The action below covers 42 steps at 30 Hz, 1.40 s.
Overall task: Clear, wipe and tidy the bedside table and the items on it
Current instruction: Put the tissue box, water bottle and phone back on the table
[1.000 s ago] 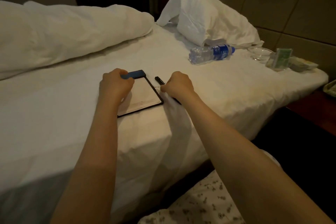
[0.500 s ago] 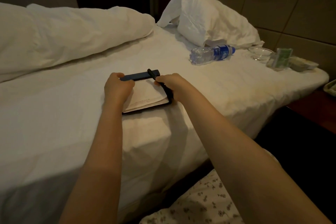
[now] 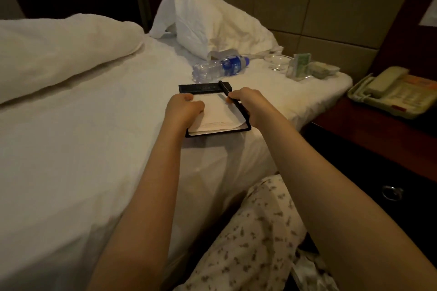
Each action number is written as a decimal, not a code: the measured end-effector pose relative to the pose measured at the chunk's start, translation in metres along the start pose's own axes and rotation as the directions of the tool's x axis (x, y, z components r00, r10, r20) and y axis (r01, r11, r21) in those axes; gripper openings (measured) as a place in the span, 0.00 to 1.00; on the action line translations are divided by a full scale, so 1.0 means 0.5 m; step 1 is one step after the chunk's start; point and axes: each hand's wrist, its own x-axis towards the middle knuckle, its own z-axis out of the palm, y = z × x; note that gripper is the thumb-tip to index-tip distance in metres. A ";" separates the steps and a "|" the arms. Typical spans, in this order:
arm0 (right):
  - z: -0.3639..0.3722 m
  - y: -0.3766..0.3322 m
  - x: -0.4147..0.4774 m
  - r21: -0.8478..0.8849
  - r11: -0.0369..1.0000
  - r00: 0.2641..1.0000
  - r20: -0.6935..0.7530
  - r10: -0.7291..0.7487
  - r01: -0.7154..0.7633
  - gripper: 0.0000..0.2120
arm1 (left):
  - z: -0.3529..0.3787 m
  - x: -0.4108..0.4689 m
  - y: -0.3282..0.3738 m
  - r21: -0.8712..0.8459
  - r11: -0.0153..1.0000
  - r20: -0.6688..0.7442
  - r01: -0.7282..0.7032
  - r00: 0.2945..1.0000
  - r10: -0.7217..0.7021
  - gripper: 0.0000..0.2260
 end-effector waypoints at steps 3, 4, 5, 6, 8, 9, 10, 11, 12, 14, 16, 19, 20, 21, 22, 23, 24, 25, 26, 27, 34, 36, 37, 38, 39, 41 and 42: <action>-0.068 0.023 -0.001 0.016 0.999 0.997 -0.071 0.041 -0.040 0.16 | 0.070 -0.008 0.024 0.055 0.997 0.082 -0.056 0.995 0.052 0.07; -0.092 0.029 0.000 0.019 0.999 0.994 -0.101 0.046 -0.044 0.15 | 0.093 -0.011 0.032 0.059 0.996 0.110 -0.069 0.992 0.063 0.11; -0.116 0.034 0.001 0.027 0.999 0.990 -0.132 0.047 -0.044 0.13 | 0.114 -0.015 0.041 0.073 0.994 0.135 -0.081 0.988 0.071 0.12; -0.140 0.036 0.000 0.043 0.998 0.984 -0.171 0.045 -0.038 0.10 | 0.136 -0.020 0.050 0.088 0.991 0.159 -0.105 0.983 0.090 0.12; -0.185 0.040 -0.002 0.071 0.997 0.970 -0.241 0.021 -0.004 0.06 | 0.178 -0.031 0.067 0.105 0.985 0.206 -0.138 0.972 0.114 0.20; -0.204 0.041 -0.003 0.073 0.997 0.961 -0.276 0.016 0.004 0.05 | 0.198 -0.037 0.078 0.109 0.981 0.232 -0.158 0.964 0.129 0.23; -0.222 0.047 -0.006 0.069 0.998 0.953 -0.302 0.016 0.005 0.06 | 0.219 -0.043 0.085 0.111 0.978 0.257 -0.174 0.956 0.141 0.24; -0.242 0.056 -0.003 0.078 0.997 0.943 -0.332 0.030 -0.004 0.09 | 0.237 -0.048 0.091 0.108 0.977 0.282 -0.182 0.948 0.146 0.24; -0.268 0.067 -0.002 0.103 0.995 0.928 -0.369 0.052 -0.015 0.13 | 0.260 -0.055 0.098 0.104 0.976 0.313 -0.190 0.938 0.149 0.23; -0.309 0.083 -0.008 0.111 0.992 0.902 -0.421 0.093 -0.051 0.16 | 0.293 -0.067 0.105 0.099 0.973 0.365 -0.208 0.917 0.159 0.23; -0.353 0.090 -0.020 0.110 0.991 0.881 -0.458 0.116 -0.073 0.15 | 0.330 -0.079 0.113 0.091 0.968 0.429 -0.235 0.886 0.175 0.24; -0.419 0.099 -0.031 0.137 0.977 0.844 -0.495 0.209 -0.161 0.16 | 0.384 -0.096 0.127 0.081 0.962 0.520 -0.262 0.834 0.183 0.25; -0.440 0.103 -0.038 0.159 0.969 0.829 -0.504 0.243 -0.188 0.16 | 0.402 -0.103 0.134 0.090 0.957 0.544 -0.275 0.819 0.184 0.24; -0.459 0.107 -0.047 0.189 0.962 0.813 -0.518 0.267 -0.196 0.16 | 0.420 -0.110 0.142 0.095 0.953 0.569 -0.288 0.801 0.185 0.24; -0.476 0.113 -0.056 0.217 0.958 0.796 -0.537 0.280 -0.190 0.15 | 0.438 -0.117 0.149 0.096 0.950 0.595 -0.296 0.783 0.184 0.24; -0.496 0.122 -0.064 0.231 0.954 0.774 -0.562 0.291 -0.191 0.15 | 0.457 -0.125 0.158 0.094 0.948 0.622 -0.305 0.762 0.183 0.24; -0.516 0.131 -0.074 0.238 0.953 0.753 -0.589 0.293 -0.185 0.16 | 0.477 -0.134 0.165 0.091 0.944 0.650 -0.318 0.737 0.185 0.24; -0.535 0.143 -0.085 0.263 0.950 0.733 -0.612 0.298 -0.167 0.15 | 0.497 -0.145 0.173 0.090 0.938 0.677 -0.335 0.711 0.189 0.24; -0.552 0.152 -0.097 0.287 0.947 0.708 -0.638 0.302 -0.145 0.15 | 0.516 -0.157 0.180 0.086 0.932 0.699 -0.352 0.688 0.195 0.24; -0.572 0.162 -0.107 0.305 0.944 0.683 -0.664 0.305 -0.124 0.16 | 0.535 -0.169 0.187 0.076 0.927 0.719 -0.366 0.665 0.203 0.24; -0.709 0.206 -0.190 0.365 0.924 0.532 -0.763 0.368 -0.116 0.16 | 0.648 -0.267 0.234 -0.020 0.909 0.837 -0.417 0.490 0.243 0.24; -0.743 0.218 -0.214 0.353 0.929 0.509 -0.783 0.358 -0.110 0.15 | 0.674 -0.292 0.246 -0.041 0.893 0.868 -0.449 0.427 0.254 0.24; -0.759 0.227 -0.225 0.355 0.930 0.489 -0.796 0.356 -0.099 0.14 | 0.686 -0.303 0.253 -0.050 0.886 0.884 -0.461 0.393 0.255 0.25; -0.770 0.232 -0.235 0.365 0.927 0.466 -0.807 0.363 -0.089 0.15 | 0.694 -0.312 0.259 -0.059 0.879 0.896 -0.473 0.363 0.255 0.25; -0.784 0.238 -0.248 0.365 0.928 0.443 -0.822 0.359 -0.075 0.16 | 0.705 -0.323 0.267 -0.071 0.872 0.907 -0.485 0.331 0.258 0.25; -0.804 0.244 -0.264 0.337 0.940 0.423 -0.845 0.327 -0.055 0.16 | 0.727 -0.338 0.279 -0.088 0.856 0.924 -0.510 0.278 0.261 0.25; -0.814 0.246 -0.272 0.325 0.945 0.413 -0.856 0.312 -0.041 0.16 | 0.736 -0.347 0.285 -0.095 0.848 0.932 -0.521 0.254 0.260 0.24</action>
